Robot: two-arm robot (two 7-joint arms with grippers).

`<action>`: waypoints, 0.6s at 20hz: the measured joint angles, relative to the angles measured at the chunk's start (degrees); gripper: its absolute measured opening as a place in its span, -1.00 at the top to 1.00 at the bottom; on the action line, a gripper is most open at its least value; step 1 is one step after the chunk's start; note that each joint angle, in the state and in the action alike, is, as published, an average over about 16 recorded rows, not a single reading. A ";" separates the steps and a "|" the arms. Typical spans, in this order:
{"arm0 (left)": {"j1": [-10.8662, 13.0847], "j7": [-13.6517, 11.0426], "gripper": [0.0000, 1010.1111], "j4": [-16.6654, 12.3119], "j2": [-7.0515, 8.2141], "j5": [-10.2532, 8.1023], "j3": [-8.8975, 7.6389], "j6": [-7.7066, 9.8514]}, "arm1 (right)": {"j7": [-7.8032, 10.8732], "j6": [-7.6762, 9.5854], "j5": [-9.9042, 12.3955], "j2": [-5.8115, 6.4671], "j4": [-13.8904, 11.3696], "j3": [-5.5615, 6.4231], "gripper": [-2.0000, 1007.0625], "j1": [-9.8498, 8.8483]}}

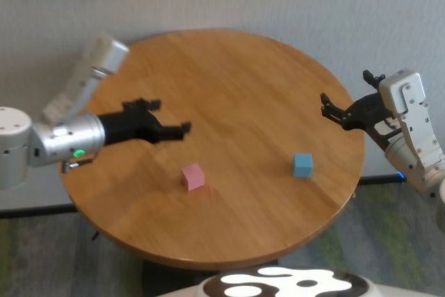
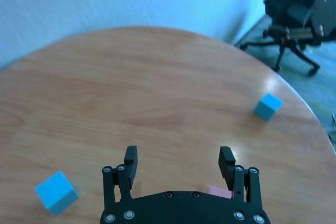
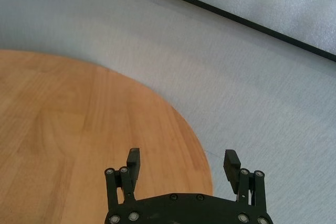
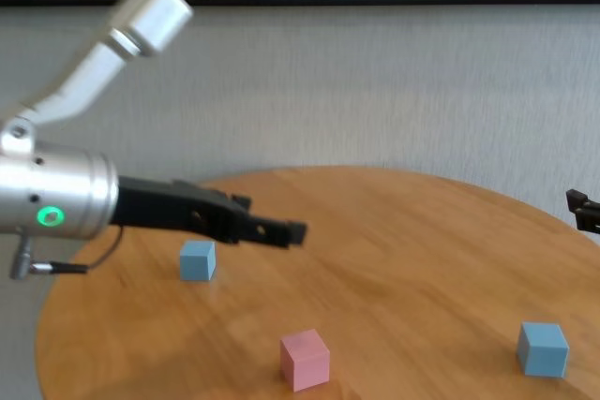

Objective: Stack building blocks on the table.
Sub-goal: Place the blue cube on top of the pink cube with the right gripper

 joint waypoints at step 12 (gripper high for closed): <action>7.10 11.68 -0.98 -3.40 0.46 -4.60 -11.70 -8.30 | 0.00 0.00 0.00 0.00 0.00 0.00 -1.00 0.00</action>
